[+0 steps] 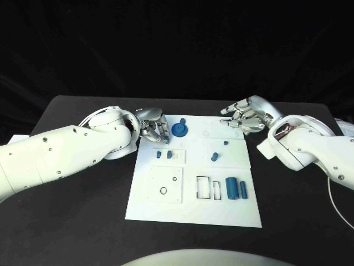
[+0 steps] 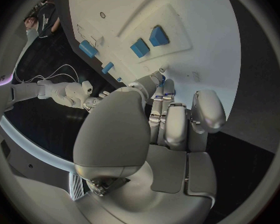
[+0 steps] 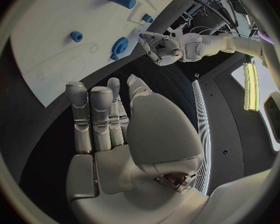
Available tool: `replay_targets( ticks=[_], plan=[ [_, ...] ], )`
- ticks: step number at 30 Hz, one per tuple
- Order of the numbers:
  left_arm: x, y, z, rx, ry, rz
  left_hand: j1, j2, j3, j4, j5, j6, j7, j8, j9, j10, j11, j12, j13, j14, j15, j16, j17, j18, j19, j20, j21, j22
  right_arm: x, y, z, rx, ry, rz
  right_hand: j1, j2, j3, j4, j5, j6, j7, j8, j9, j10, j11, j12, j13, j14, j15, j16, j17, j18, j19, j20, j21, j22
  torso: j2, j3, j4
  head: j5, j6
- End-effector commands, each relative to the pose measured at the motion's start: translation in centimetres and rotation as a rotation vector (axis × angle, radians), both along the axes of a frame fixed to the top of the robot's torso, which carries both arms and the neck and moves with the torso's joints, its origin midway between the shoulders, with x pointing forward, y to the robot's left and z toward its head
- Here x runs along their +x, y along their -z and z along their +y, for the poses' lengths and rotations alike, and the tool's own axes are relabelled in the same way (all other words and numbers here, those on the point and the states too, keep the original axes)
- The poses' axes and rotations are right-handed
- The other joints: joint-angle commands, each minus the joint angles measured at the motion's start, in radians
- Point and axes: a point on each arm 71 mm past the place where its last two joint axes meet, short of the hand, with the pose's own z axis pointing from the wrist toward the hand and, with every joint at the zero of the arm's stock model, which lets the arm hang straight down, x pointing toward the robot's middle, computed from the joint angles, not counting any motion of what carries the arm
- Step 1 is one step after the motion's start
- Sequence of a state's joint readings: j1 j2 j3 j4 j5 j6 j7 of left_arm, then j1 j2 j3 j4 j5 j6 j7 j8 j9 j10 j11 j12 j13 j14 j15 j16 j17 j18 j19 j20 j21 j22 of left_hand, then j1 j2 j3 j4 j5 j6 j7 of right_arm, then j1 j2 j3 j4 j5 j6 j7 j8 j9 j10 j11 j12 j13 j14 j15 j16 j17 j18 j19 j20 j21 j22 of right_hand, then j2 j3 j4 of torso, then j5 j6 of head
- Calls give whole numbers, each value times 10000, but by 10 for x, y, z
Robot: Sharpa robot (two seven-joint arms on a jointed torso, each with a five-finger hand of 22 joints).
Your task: Assemble the parts on the task board
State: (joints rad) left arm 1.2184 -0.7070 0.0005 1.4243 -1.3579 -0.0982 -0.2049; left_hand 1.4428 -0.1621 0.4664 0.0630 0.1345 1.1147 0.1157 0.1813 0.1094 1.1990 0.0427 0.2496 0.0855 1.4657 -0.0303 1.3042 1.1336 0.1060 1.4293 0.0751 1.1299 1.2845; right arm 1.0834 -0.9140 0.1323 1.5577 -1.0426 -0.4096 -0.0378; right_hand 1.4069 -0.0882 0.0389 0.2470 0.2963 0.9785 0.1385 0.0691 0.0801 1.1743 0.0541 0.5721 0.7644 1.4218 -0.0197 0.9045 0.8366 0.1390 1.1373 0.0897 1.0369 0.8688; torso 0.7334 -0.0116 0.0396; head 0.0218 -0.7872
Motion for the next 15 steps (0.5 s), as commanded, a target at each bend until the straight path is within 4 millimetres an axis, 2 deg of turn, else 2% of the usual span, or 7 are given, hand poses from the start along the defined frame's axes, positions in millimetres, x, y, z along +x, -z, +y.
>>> replay_targets(
  ticks=[1,7,15],
  plan=[
    [-2,5,-1,297,172,380,-119,-2,35,16,-56,67,-7,-51,-1,24,62,-47,-12,301,-6,20,5,-145,48,-38,66,23,-1,1,2,-27,-184,36,4,52,6,29,64,22,54,26,4,29,0,-48,-16,95,-6,-56,-8,112,-57,9,-38,-10,6,-1,-3,36,-6],
    [-2,6,-1,414,192,401,-120,-1,35,16,-56,67,-7,-52,-1,25,61,-47,-12,301,-6,19,4,-145,48,-37,68,24,-1,1,3,-20,-199,32,1,51,5,31,66,21,55,26,4,28,0,-50,-21,98,-6,-56,-2,113,-58,9,-47,-19,8,5,-19,35,-3],
    [-2,8,0,741,165,517,-133,2,34,11,-90,72,-10,-66,-7,46,55,-57,-9,302,-6,27,6,-147,47,-35,75,35,-1,1,2,-27,-184,38,1,51,5,31,66,21,55,26,4,28,0,-50,-21,98,-6,-56,-2,113,-58,9,-47,-19,4,0,0,24,-40]
  ],
)
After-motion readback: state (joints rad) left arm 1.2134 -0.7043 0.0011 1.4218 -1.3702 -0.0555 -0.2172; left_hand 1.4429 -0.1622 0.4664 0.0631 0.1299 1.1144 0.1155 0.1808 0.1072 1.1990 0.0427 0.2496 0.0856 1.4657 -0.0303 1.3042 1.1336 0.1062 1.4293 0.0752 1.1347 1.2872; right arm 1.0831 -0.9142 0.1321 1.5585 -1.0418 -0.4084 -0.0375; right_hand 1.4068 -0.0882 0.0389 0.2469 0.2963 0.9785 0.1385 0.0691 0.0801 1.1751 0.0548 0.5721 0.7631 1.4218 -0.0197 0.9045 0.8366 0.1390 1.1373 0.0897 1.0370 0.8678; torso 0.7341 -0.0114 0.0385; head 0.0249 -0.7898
